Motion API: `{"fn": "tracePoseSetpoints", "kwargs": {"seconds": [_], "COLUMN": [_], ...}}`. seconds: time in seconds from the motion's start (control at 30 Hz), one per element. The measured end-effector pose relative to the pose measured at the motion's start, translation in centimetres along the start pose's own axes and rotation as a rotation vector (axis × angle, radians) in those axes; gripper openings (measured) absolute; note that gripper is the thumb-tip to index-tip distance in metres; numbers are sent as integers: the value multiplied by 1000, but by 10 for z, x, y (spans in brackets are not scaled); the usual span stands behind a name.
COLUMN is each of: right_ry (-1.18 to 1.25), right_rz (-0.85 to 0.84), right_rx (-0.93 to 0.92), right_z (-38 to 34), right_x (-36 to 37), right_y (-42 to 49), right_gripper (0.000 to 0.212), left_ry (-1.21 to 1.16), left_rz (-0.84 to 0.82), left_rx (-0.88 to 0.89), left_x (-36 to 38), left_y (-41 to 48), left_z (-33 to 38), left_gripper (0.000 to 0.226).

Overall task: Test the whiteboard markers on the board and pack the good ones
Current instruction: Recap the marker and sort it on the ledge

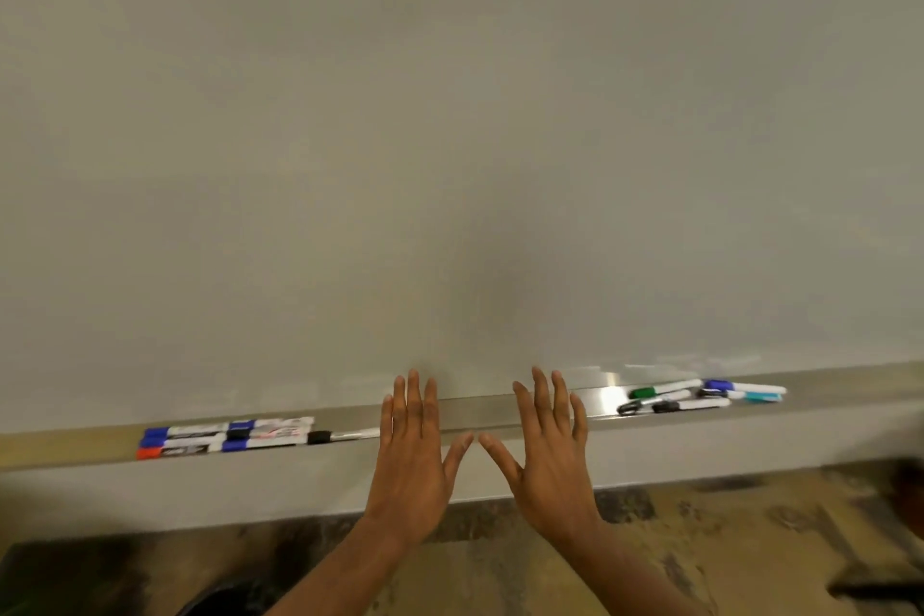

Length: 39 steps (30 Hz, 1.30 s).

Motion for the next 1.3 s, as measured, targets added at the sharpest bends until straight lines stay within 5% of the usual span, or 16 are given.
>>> {"fn": "tracePoseSetpoints", "kwargs": {"seconds": [0.6,0.77,1.3], "right_ry": [-130,-170,-72], "right_rz": [-59,-50,-191], "right_rx": [343,309,101], "right_z": [225,243,275], "right_x": [6,16,69], "right_y": [-32,-12,31], "right_gripper": [61,39,34], "left_ry": [65,69,-85], "left_rz": [-119,-118,-154], "left_rx": [293,317,368], "left_x": [92,100,127], "left_y": [56,69,77], "left_z": [141,154,160], "left_gripper": [77,74,66]}}
Point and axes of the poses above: each hand's wrist, its own y-axis towards the middle knuckle, its own x-axis out of the palm, z = x × y, the point moved 4 cm from there along y, towards the middle knuckle, and after that the axes turned 2 degrees about -x, right-handed, at the moved point
